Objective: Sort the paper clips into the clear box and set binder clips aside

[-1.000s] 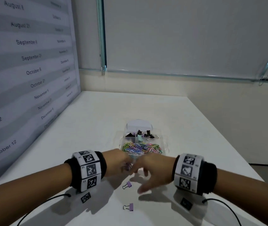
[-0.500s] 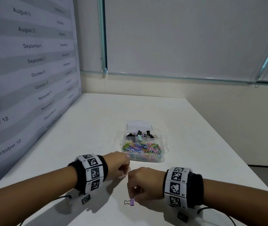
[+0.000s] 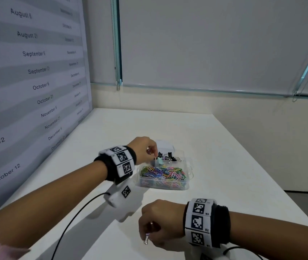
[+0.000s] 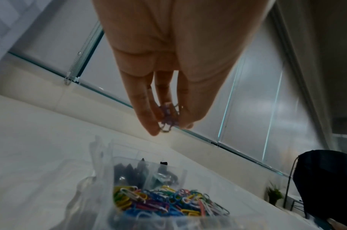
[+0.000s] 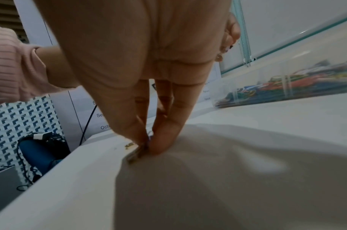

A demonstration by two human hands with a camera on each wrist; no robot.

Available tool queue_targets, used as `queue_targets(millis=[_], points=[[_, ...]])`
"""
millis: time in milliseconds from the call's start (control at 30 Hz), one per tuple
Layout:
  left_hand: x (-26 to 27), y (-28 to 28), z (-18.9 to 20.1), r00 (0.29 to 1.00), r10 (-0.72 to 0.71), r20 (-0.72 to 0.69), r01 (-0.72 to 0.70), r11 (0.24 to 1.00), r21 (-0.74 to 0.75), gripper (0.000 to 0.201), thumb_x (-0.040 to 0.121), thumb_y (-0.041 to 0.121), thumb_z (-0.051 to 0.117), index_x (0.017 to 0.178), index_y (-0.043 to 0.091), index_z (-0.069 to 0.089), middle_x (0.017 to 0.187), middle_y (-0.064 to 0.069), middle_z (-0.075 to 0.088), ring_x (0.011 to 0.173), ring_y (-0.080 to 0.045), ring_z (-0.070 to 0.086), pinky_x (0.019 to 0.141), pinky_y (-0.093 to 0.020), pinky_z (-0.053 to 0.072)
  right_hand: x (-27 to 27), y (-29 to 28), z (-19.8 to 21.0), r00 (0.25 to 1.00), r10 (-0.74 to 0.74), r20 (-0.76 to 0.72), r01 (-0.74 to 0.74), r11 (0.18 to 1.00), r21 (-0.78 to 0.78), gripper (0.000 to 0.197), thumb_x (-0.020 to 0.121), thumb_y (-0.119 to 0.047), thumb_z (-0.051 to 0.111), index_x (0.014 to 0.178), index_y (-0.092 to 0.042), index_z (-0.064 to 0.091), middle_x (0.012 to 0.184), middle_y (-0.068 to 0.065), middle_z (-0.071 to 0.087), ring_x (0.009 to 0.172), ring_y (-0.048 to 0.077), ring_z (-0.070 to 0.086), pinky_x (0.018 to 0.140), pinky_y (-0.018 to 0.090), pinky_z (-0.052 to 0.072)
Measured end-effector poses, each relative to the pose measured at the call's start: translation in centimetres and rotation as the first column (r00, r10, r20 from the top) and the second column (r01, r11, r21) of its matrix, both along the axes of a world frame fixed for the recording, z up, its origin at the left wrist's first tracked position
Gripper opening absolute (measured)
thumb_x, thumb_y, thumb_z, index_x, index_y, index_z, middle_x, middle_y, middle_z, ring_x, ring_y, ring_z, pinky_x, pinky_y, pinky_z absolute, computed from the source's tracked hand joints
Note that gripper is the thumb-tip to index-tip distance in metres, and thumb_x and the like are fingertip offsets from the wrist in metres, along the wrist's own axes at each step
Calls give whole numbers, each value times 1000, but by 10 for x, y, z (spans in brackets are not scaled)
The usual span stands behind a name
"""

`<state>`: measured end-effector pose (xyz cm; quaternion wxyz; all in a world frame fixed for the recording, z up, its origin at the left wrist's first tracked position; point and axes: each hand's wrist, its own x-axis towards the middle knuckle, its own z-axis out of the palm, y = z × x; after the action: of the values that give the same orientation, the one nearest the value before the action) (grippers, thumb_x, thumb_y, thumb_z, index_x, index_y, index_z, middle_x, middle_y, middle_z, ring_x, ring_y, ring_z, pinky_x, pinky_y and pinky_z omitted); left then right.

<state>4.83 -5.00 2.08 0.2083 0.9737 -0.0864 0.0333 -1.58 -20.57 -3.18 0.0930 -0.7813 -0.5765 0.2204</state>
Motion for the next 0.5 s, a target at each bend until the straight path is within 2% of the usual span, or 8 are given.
queue_targets(millis=[100, 167, 233, 300, 367, 433, 500], points=[[20, -6, -2, 1000, 25, -14, -25, 1000, 5, 15, 87, 10, 56, 95, 11, 69, 88, 1, 56, 74, -8, 49, 72, -21, 38, 5, -1, 0, 999, -47, -24, 46, 999, -23, 22, 68, -2, 69, 89, -7, 70, 82, 2, 53, 63, 6, 41, 63, 21, 38], [31, -10, -4, 999, 34, -24, -34, 999, 9, 17, 88, 8, 55, 97, 10, 69, 98, -5, 64, 80, -12, 51, 74, -21, 41, 12, -5, 0, 996, -84, -34, 83, 996, -38, 22, 64, -1, 69, 85, -8, 69, 79, -1, 53, 62, 2, 42, 64, 21, 40], [42, -12, -5, 999, 45, -32, -45, 999, 4, 18, 88, 6, 54, 98, 8, 69, 107, -9, 67, 87, -18, 56, 77, -22, 42, 17, -9, -1, 992, -118, -36, 116, 992, -53, 21, 64, -2, 69, 83, -10, 69, 77, -2, 54, 64, 5, 44, 68, 25, 44], [52, -13, -8, 998, 50, -48, -50, 999, 10, 20, 90, 8, 53, 103, 8, 68, 113, -11, 65, 100, -24, 59, 80, -23, 41, 22, -13, -1, 988, -154, -18, 153, 987, -51, 19, 64, -2, 69, 81, -10, 70, 79, 0, 57, 69, 11, 49, 65, 22, 42], [58, -14, -12, 995, 49, -89, -47, 999, 29, 24, 94, 14, 49, 113, 11, 63, 123, -11, 59, 111, -25, 55, 89, -27, 40, 29, -17, 2, 981, -196, 3, 195, 980, -39, 16, 65, -3, 69, 79, -9, 71, 82, 5, 63, 72, 15, 54, 62, 19, 41], [59, -12, -15, 992, 46, -118, -40, 998, 54, 28, 97, 20, 44, 120, 14, 58, 130, -10, 53, 117, -26, 51, 97, -30, 38, 37, -22, 5, 977, -215, -2, 215, 976, -39, 13, 67, -5, 69, 80, -9, 72, 83, 4, 65, 73, 13, 57, 65, 20, 45], [57, -10, -17, 991, 41, -129, -33, 998, 59, 29, 98, 21, 42, 122, 14, 56, 131, -9, 52, 118, -26, 50, 98, -30, 38, 42, -26, 4, 981, -195, -14, 195, 980, -43, 15, 71, -12, 68, 86, -13, 72, 85, 1, 62, 72, 9, 54, 70, 23, 47]])
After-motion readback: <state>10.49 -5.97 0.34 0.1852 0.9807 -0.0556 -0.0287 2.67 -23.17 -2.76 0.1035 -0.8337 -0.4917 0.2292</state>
